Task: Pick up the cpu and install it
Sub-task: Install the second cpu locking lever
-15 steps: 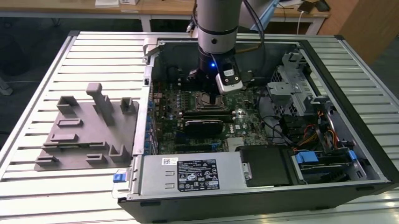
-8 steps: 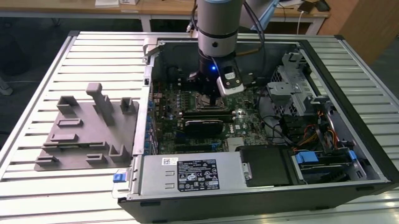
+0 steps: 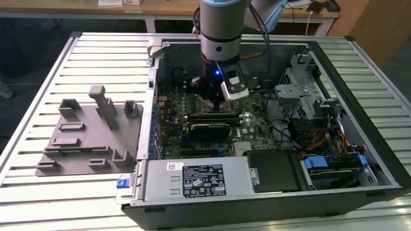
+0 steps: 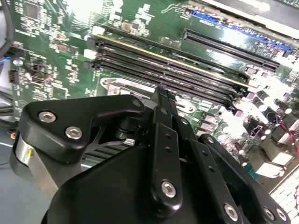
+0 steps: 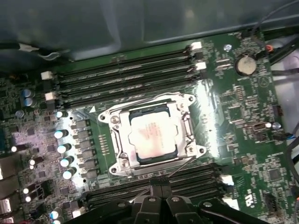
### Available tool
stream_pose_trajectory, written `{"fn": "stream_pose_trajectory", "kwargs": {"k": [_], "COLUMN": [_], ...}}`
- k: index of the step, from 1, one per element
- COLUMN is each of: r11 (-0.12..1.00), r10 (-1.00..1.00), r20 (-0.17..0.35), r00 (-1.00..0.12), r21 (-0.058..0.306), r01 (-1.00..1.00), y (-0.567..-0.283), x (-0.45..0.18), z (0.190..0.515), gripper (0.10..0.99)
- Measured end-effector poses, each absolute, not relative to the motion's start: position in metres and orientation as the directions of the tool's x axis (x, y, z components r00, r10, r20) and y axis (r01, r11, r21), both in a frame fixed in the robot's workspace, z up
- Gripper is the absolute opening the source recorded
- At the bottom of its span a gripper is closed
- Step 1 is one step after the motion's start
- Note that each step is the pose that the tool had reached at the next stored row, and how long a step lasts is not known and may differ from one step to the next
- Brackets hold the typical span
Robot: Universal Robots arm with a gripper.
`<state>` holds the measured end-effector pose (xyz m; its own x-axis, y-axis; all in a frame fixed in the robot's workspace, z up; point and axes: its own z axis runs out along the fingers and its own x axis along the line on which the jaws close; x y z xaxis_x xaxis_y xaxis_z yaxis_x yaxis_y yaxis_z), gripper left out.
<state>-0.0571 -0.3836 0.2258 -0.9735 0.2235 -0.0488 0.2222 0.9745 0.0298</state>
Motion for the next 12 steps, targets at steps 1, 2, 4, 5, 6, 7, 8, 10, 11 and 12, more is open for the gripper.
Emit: {"fn": "stream_pose_trajectory", "kwargs": {"k": [1,2,4,5,6,7,8,10,11,12], "r11": [0.975,0.976,0.977,0.977,0.977,0.977,0.978,0.978,0.978,0.978], "r10": [0.221,0.219,0.215,0.213,0.212,0.211,0.210,0.208,0.207,0.206], "r20": [-0.049,-0.048,-0.048,-0.048,-0.047,-0.047,-0.047,-0.046,-0.046,-0.046], "r00": [-0.974,-0.975,-0.976,-0.976,-0.976,-0.976,-0.977,-0.977,-0.977,-0.978], "r21": [0.030,0.030,0.030,0.030,0.029,0.029,0.029,0.030,0.031,0.032], "r01": [0.220,0.217,0.213,0.212,0.210,0.209,0.209,0.207,0.205,0.204], "y": [-0.384,-0.384,-0.384,-0.385,-0.385,-0.385,-0.385,-0.386,-0.387,-0.387], "x": [-0.059,-0.061,-0.064,-0.065,-0.067,-0.068,-0.069,-0.071,-0.073,-0.075], "z": [0.225,0.224,0.222,0.221,0.220,0.219,0.219,0.218,0.217,0.217], "gripper": [0.106,0.106,0.106,0.106,0.106,0.106,0.106,0.106,0.106,0.106]}}
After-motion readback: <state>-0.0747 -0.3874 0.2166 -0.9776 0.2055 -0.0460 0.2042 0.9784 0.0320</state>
